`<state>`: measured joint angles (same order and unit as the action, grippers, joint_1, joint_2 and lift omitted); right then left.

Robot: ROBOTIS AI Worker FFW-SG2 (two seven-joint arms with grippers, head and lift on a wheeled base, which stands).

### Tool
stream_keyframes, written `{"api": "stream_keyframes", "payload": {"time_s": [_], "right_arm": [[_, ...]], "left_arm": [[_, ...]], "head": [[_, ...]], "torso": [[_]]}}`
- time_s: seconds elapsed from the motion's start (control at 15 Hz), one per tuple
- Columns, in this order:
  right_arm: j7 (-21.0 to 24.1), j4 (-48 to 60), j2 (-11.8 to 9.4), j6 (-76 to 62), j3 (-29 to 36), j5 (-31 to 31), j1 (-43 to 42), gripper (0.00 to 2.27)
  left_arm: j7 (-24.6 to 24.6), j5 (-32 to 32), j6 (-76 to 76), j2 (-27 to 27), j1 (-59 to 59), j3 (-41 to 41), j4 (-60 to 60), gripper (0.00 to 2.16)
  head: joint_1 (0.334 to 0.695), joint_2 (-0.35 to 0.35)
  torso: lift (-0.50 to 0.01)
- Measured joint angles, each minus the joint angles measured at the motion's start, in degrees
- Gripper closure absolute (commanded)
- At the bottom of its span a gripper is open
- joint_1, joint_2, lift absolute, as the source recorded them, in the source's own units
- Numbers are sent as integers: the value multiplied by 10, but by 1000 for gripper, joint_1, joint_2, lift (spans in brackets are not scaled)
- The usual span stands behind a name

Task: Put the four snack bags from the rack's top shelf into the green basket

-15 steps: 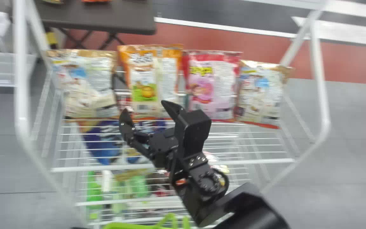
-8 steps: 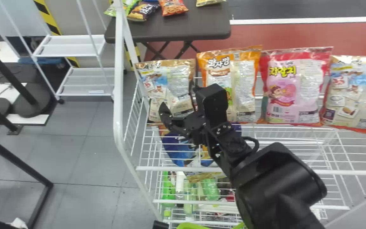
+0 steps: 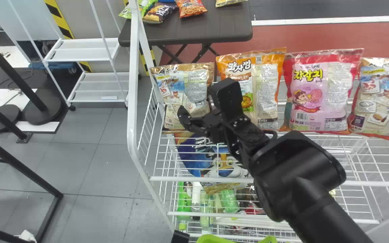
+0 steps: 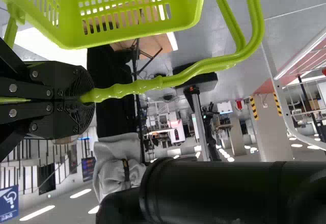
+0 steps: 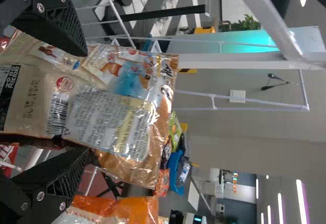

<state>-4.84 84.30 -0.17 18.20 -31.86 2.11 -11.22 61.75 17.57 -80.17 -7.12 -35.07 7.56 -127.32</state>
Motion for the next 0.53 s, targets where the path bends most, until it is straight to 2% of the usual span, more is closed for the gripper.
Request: {"api": "stream_keyframes", "payload": {"time_s": [0.07, 0.13, 0.2, 0.27, 0.4, 0.53], "right_arm": [[-12, -15, 0, 5, 1, 2, -10, 556], [-25, -25, 0, 14, 2, 3, -20, 991], [-37, -31, 0, 21, 2, 3, -28, 1646], [-43, -34, 0, 27, 0, 2, -32, 2020], [-48, -35, 0, 36, -1, 1, -35, 2152], [-58, -29, 0, 47, -1, -1, -30, 2189]], "left_arm": [[0, 1, 0, -1, 1, 0, 1, 2142], [1, 2, 0, -1, 2, 0, 3, 2142], [2, 3, 0, -1, 3, -1, 4, 2142], [2, 4, 0, -1, 3, -1, 5, 2142], [3, 5, 0, -1, 5, -1, 6, 2142], [4, 5, 1, -1, 5, -1, 7, 2142]], "head": [[695, 116], [695, 116], [695, 118], [695, 121], [695, 122], [695, 128]], "torso": [[0], [0], [0], [0], [0], [0]]}}
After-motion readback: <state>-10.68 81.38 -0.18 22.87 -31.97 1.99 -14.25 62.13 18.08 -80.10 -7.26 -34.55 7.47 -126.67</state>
